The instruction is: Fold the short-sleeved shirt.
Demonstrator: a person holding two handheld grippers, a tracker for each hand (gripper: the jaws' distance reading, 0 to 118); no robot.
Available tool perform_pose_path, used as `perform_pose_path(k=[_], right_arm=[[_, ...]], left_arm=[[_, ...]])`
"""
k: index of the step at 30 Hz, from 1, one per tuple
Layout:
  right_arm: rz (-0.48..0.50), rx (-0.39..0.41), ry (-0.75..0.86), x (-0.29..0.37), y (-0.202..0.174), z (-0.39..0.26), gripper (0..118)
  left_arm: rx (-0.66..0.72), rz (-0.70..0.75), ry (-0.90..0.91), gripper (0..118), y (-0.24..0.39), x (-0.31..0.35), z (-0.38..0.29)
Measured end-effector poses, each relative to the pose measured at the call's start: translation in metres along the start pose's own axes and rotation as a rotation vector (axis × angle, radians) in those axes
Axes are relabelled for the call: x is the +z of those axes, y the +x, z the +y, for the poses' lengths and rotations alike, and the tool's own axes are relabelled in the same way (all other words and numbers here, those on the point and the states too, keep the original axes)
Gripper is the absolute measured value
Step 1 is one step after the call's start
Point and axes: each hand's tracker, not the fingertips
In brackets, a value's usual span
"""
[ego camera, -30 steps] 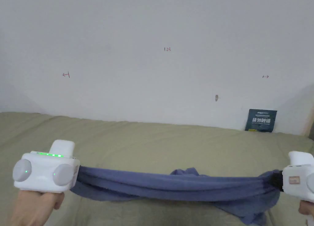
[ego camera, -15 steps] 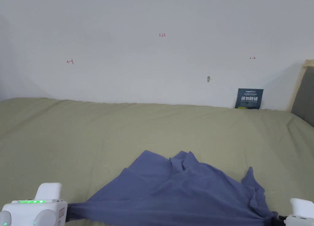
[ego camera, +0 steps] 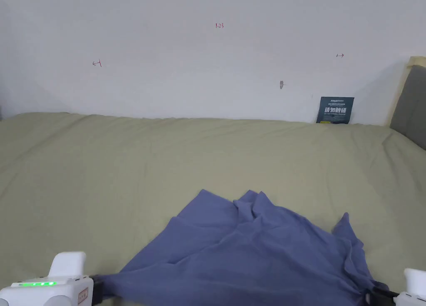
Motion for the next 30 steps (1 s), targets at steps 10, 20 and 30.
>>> perform_pose_path(k=[10, 20, 30], right_arm=[[0.131, 0.01, 0.09, 0.06, -0.034, 0.006, 87], [0.143, 0.032, 0.181, 0.132, -0.095, -0.018, 0], [0.16, 0.092, 0.182, 0.112, -0.122, -0.035, 0]], left_arm=[[-0.019, -0.076, 0.128, 96, 0.032, 0.089, 0.0], [0.05, -0.034, 0.114, 0, -0.014, 0.085, -0.034], [0.058, -0.055, 0.069, 0, -0.029, 0.058, -0.031]])
